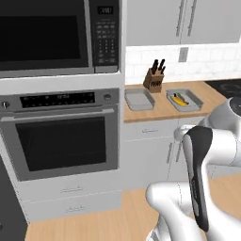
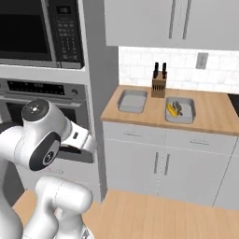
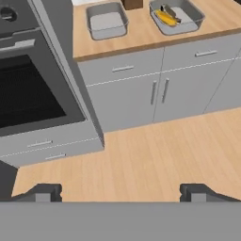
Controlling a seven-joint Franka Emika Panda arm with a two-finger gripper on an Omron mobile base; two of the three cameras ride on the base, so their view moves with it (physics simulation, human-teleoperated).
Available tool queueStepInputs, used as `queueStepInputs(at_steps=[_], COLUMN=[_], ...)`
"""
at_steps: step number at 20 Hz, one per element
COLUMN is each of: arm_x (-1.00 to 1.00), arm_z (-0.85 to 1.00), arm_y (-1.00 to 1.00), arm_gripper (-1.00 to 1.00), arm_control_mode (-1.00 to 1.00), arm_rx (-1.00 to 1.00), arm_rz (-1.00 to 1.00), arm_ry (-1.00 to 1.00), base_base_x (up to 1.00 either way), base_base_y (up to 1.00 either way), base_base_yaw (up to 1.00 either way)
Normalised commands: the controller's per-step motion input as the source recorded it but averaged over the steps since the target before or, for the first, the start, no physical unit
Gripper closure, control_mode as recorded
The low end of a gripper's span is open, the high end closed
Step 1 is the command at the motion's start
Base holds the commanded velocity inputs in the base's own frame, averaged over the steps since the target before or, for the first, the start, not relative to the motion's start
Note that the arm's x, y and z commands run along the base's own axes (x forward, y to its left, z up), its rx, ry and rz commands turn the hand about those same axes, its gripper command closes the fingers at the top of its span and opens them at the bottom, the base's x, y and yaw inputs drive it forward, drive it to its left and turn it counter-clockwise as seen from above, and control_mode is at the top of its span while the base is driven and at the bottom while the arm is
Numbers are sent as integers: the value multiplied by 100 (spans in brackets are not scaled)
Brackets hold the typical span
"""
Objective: Place one corn and one fish in each tupperware on the nearby counter, to pack two identical lunches.
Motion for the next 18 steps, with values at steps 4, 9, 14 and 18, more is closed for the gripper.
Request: queueStepInputs(at_steps=[4, 9, 14, 18], arm_x=[0, 0, 0, 0], arm_z=[0, 0, 0, 0], arm_y=[0, 0, 0, 0], arm_gripper=[-100, -100, -100, -100], arm_control_mode=[100, 100, 100, 100], arm_rx=[0, 0, 0, 0], arm_rz=[0, 0, 0, 0], arm_ry=[0, 0, 0, 0], base_base_x=[-51, -15, -2, -16], base_base_y=[100, 100, 100, 100], base_base_yaw=[33, 43, 47, 50])
